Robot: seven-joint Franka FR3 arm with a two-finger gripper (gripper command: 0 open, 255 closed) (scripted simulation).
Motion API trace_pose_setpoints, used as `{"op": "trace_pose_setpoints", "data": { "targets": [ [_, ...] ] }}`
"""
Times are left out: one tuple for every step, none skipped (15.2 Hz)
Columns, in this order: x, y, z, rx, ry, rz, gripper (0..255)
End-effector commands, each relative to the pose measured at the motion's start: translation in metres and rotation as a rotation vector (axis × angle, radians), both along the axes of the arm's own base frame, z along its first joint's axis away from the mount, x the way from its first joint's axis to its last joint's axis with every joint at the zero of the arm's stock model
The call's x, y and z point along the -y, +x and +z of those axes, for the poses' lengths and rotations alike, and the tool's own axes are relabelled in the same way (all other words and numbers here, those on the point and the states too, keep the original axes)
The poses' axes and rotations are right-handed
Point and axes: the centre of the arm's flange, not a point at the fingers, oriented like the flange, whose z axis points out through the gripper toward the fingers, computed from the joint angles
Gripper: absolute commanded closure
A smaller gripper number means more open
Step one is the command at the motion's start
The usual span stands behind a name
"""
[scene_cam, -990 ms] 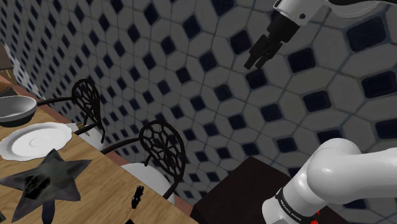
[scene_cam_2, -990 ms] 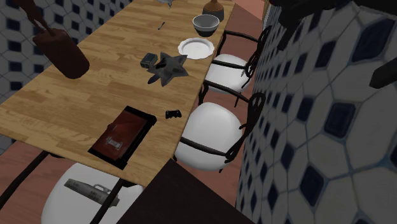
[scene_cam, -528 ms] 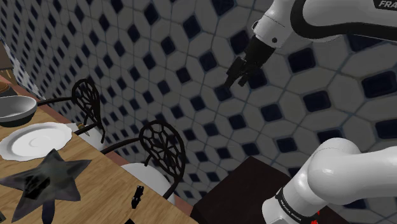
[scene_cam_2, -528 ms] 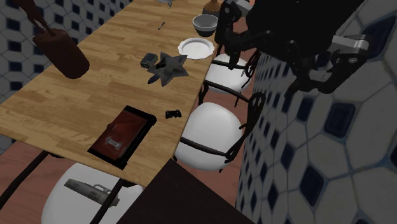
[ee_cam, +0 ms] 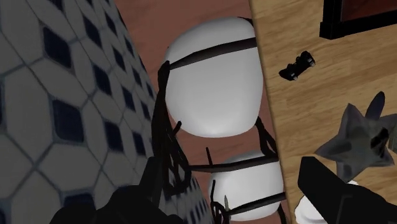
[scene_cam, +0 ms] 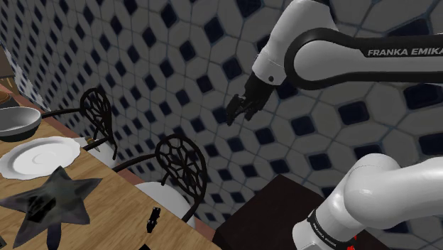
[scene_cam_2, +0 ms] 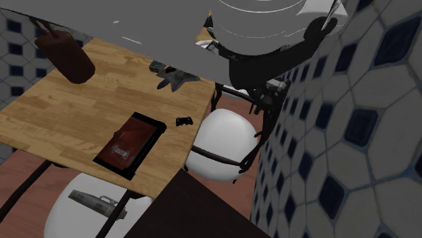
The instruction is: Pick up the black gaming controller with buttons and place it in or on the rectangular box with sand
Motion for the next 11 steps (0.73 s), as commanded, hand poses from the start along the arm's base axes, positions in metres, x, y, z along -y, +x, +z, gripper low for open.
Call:
{"op": "trace_pose_setpoints", "data": {
  "targets": [
    [-0.02, 0.005, -0.019, -0.007, 0.001, -0.013, 0],
    [-0.028, 0.007, -0.03, -0.011, 0.001, -0.019, 0],
    [-0.036, 0.009, -0.04, -0.015, 0.0, -0.025, 0],
    [-0.044, 0.012, -0.05, -0.019, 0.0, -0.031, 0],
    [-0.053, 0.014, -0.06, -0.023, 0.0, -0.037, 0],
    [-0.061, 0.016, -0.071, -0.027, 0.0, -0.043, 0],
    [-0.069, 0.019, -0.081, -0.031, 0.0, -0.049, 0],
    [-0.077, 0.021, -0.091, -0.035, 0.0, -0.055, 0],
    [-0.085, 0.024, -0.102, -0.039, -0.001, -0.061, 0],
    [-0.093, 0.026, -0.112, -0.043, -0.001, -0.067, 0],
    [-0.101, 0.028, -0.122, -0.047, -0.001, -0.073, 0]
  ]
}}
